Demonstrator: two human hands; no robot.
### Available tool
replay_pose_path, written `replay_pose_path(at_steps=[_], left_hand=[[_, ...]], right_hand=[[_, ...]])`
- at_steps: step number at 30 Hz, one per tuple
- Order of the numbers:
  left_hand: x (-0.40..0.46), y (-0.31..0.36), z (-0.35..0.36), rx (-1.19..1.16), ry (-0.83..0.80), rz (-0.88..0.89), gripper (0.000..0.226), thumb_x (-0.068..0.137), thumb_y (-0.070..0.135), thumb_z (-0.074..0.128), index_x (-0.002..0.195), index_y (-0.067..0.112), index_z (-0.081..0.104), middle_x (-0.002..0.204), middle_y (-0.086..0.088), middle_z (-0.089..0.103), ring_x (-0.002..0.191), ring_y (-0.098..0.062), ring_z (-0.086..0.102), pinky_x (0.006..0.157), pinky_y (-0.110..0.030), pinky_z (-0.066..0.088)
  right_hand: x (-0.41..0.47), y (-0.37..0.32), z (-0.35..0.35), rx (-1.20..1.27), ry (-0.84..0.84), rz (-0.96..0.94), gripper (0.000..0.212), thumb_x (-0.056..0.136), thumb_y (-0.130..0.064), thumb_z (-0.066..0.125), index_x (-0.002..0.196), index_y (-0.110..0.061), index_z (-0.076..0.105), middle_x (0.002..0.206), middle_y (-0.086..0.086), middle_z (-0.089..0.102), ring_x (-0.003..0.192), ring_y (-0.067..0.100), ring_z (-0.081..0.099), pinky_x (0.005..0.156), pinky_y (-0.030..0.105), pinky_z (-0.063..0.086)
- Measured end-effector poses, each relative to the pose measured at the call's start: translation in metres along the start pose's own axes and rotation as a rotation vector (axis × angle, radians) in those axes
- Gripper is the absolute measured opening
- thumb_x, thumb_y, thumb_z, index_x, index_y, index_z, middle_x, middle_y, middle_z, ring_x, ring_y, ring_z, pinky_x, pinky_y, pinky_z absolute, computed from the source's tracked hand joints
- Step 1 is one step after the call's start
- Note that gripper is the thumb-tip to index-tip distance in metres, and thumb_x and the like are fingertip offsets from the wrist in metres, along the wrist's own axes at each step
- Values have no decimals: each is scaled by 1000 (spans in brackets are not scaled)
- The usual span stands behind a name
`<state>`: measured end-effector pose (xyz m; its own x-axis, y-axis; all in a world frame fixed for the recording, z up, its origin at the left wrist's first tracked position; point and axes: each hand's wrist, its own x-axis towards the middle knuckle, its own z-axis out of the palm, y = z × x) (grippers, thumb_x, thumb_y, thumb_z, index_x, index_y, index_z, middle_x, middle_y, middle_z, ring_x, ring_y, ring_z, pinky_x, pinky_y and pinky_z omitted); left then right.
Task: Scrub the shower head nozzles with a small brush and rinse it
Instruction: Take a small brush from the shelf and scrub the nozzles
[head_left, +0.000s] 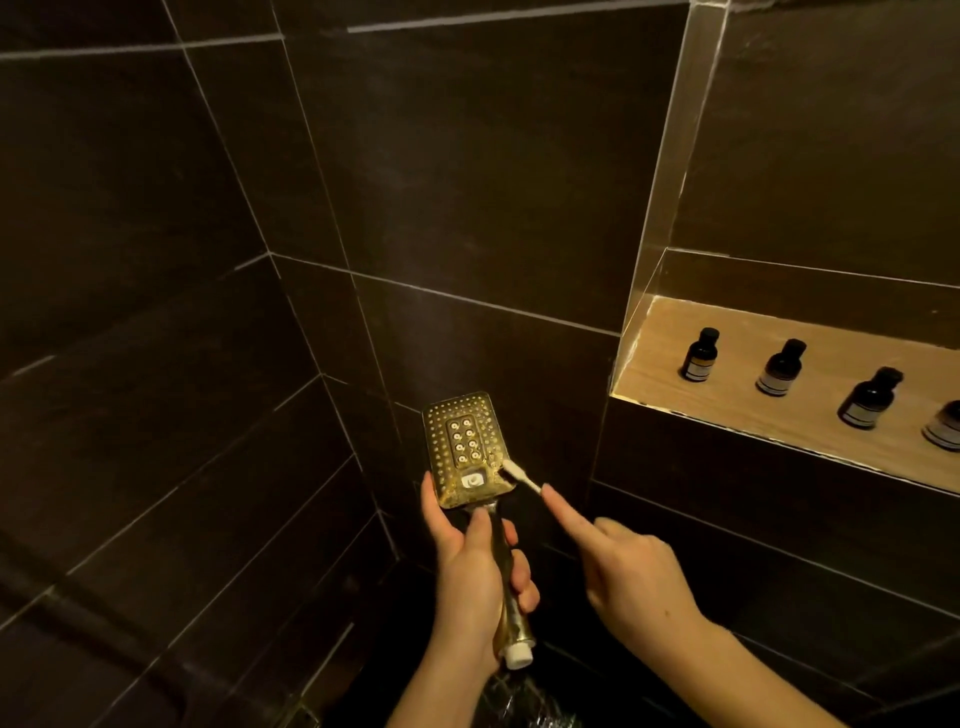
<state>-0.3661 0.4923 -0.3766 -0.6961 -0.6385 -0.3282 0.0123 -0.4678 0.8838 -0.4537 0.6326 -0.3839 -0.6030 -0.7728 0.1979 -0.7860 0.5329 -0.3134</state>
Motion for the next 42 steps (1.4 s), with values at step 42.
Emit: replay_pose_path(at_steps=[42], left_hand=[[-13, 16, -74, 198, -518, -65, 69, 92, 40, 63, 126, 86, 26, 88, -17, 56, 43, -18, 41, 36, -24, 41]], right_hand=[[16, 36, -44, -216, -2, -433, 73, 89, -25, 44, 155, -35, 15, 65, -8, 51, 43, 7, 43, 34, 25, 42]])
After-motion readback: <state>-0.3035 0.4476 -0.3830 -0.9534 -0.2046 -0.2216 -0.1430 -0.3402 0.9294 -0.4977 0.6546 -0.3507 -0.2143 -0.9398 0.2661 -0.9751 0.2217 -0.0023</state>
